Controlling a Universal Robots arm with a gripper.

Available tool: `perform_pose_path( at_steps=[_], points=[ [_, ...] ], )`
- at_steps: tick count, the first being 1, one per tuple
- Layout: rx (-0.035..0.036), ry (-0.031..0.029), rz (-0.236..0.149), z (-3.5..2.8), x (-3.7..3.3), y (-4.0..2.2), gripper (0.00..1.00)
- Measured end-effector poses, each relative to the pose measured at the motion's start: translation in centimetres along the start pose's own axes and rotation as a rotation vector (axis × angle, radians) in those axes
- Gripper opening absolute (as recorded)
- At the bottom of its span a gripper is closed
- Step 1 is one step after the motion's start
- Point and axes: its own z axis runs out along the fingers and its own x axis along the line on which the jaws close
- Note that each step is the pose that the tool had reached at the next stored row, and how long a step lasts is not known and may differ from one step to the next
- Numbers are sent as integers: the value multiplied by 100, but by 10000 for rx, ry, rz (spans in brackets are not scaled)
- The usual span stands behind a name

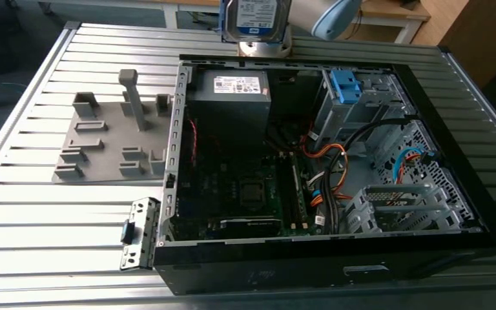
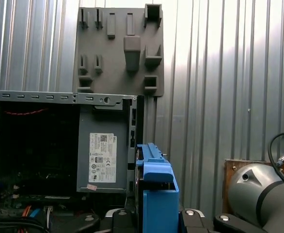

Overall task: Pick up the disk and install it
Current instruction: 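Pick up the disk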

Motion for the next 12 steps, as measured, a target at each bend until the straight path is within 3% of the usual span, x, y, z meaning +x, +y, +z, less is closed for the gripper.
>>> perform_pose_path(
  at_steps=[12],
  points=[
    [-1, 2, 1, -1, 10, -140, 36]
  ],
)
